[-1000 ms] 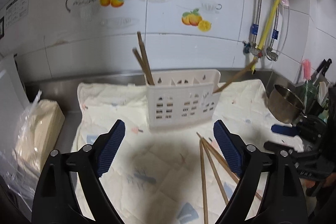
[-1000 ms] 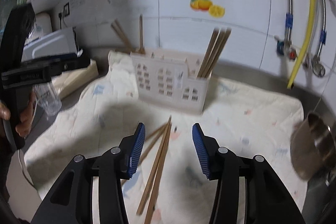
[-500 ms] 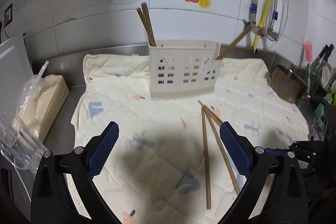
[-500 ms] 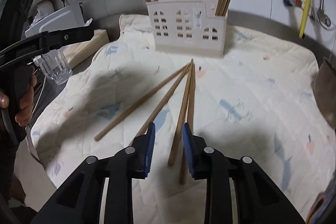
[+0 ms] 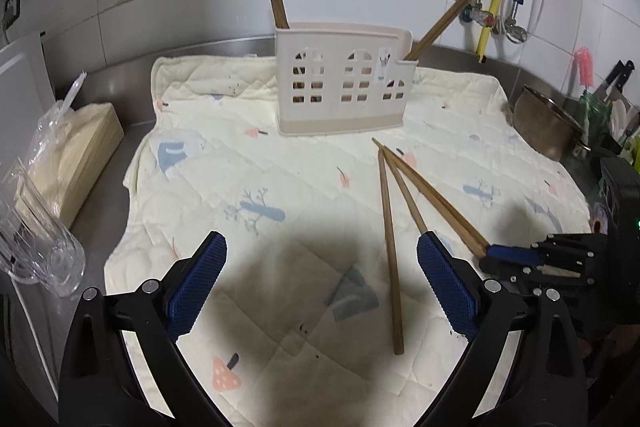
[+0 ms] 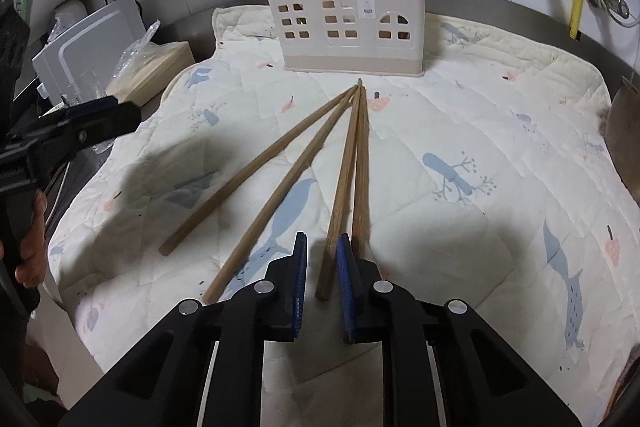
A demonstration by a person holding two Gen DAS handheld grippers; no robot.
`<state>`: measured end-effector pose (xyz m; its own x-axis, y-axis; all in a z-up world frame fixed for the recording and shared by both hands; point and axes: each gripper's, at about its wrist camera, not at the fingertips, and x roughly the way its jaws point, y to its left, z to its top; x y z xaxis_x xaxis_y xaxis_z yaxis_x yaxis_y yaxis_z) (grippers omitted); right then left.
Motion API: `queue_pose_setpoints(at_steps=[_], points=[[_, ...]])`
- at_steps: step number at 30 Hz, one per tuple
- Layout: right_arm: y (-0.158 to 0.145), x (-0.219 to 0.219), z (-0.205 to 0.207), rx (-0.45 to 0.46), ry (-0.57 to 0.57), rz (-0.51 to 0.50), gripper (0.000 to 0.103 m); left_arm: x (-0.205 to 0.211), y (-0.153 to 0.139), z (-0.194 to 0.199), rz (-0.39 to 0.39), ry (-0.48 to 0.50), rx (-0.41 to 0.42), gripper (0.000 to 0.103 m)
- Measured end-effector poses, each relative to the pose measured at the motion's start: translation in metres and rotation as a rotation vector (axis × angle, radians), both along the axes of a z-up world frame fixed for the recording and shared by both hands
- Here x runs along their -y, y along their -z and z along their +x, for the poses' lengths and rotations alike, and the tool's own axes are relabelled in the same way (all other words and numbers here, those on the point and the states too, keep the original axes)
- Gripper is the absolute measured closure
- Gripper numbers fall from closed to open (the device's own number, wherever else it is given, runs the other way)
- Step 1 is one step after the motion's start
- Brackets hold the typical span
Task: Organize utensils
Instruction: 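Close the right tool on a chopstick while the left tool grasps another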
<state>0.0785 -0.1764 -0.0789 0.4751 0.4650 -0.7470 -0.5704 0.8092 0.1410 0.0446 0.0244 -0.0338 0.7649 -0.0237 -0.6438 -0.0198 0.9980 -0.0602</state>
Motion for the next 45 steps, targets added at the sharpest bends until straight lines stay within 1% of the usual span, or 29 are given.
queue_pose_setpoints(at_steps=[7, 12, 16, 25, 28, 35, 40, 45], points=[[0.003, -0.003, 0.006, -0.011, 0.012, -0.007, 0.089, 0.005, 0.012, -0.002, 0.000, 0.015, -0.028, 0.010], [0.006, -0.008, 0.010, -0.019, 0.020, -0.022, 0.091, 0.011, 0.020, -0.001, -0.011, 0.037, -0.055, 0.019], [0.007, -0.008, 0.013, -0.023, 0.028, -0.025, 0.093, 0.020, 0.028, 0.000, -0.017, 0.063, -0.077, 0.029], [0.003, -0.005, 0.010, -0.001, 0.042, -0.025, 0.094, 0.031, 0.041, 0.006, -0.040, 0.096, -0.116, 0.043], [-0.005, 0.000, 0.007, 0.027, 0.049, -0.017, 0.094, 0.034, 0.045, 0.009, -0.042, 0.099, -0.127, 0.048], [-0.036, 0.014, -0.001, 0.124, 0.066, 0.018, 0.096, 0.040, 0.056, 0.016, -0.052, 0.114, -0.161, 0.065], [-0.060, 0.023, -0.005, 0.184, 0.077, 0.060, 0.096, 0.041, 0.060, 0.020, -0.061, 0.109, -0.170, 0.072], [-0.082, 0.030, -0.007, 0.234, 0.077, 0.096, 0.096, 0.045, 0.060, 0.025, -0.054, 0.117, -0.172, 0.078]])
